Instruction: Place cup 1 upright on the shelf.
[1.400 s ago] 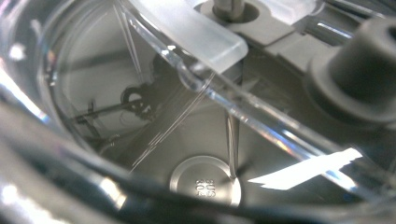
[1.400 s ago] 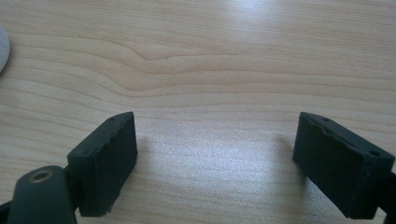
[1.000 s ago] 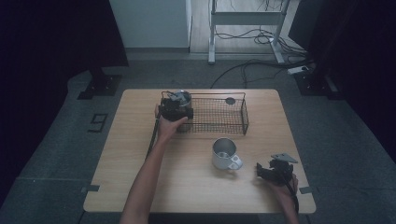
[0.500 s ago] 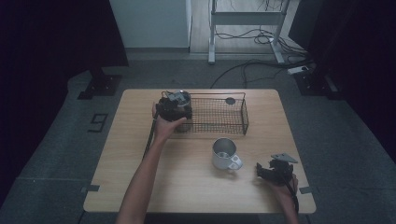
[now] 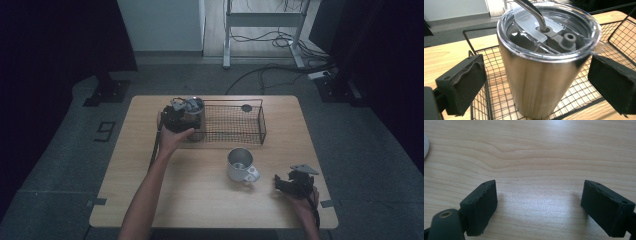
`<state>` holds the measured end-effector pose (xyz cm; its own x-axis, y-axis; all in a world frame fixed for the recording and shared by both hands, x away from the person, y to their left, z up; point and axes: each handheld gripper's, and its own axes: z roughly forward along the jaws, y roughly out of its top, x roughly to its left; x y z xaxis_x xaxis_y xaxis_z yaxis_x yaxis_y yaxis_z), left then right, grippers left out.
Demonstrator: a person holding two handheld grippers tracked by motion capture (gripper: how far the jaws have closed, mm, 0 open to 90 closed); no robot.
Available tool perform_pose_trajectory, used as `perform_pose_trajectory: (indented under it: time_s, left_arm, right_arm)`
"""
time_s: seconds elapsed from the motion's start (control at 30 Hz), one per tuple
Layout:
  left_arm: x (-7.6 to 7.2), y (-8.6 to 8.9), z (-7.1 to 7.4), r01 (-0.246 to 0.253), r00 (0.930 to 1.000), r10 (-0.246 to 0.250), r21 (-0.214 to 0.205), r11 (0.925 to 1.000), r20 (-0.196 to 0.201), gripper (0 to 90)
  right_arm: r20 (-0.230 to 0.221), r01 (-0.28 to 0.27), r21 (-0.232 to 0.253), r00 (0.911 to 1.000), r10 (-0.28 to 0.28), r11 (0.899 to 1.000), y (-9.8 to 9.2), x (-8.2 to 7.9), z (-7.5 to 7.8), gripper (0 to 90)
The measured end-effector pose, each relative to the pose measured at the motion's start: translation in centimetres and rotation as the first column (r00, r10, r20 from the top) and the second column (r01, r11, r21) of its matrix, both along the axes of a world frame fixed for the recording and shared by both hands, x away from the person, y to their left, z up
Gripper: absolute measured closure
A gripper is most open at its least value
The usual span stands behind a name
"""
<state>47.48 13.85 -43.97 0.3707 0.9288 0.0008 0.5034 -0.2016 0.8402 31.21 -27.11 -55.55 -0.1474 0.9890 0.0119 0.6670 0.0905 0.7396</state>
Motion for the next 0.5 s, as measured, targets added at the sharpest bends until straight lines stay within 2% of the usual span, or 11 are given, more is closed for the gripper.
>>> perform_pose_trajectory:
  time_s: [0.23,0.37,0.5]
  left_arm:
    - [-1.7,0.8,0.4,0.012,0.9997,-0.011,-0.021,0.9997,0.022,3.9]
    - [-2.8,1.0,0.2,0.017,0.9998,-0.017,-0.012,0.9998,0.010,6.0]
    - [-4.0,1.5,-0.3,0.028,0.9996,-0.028,-0.025,0.9993,0.000,7.0]
  right_arm:
    - [0.000,0.001,0.000,1.0000,-0.001,1.000,0.0,0.0,0.0,13.2]
    - [0.000,0.000,0.000,1.0000,0.000,1.000,0.0,0.0,0.0,13.3]
    - [-0.001,0.000,-0.002,1.0000,0.000,1.000,0.0,0.0,0.0,13.3]
